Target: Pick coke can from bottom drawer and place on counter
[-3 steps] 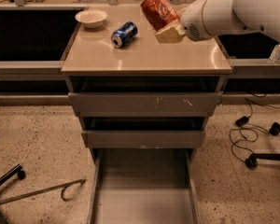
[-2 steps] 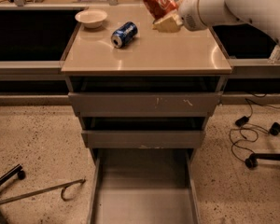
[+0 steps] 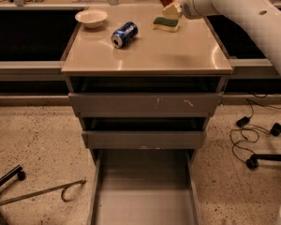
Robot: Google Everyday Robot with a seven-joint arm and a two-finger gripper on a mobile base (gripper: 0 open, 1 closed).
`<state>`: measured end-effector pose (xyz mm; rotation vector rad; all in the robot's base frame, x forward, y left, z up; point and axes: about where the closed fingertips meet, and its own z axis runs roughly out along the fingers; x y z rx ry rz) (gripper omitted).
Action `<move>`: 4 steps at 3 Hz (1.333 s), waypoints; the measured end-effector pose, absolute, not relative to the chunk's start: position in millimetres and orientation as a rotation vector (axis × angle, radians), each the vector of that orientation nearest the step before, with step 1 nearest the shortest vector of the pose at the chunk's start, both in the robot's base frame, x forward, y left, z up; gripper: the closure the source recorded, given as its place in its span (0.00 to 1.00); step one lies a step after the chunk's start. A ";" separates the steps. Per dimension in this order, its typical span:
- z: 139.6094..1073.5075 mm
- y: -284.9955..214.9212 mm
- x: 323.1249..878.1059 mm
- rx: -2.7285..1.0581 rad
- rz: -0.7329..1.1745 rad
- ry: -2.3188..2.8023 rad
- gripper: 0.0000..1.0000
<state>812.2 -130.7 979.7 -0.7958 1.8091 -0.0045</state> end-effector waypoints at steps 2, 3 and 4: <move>922.7 -163.8 803.6 -0.711 0.092 2.069 1.00; 913.0 -164.3 791.9 -0.787 0.130 2.162 1.00; 898.0 -166.0 785.5 -0.829 0.177 2.241 1.00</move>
Offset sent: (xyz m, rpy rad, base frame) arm -0.0305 -0.0506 -0.0820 0.0289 0.4196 -0.0819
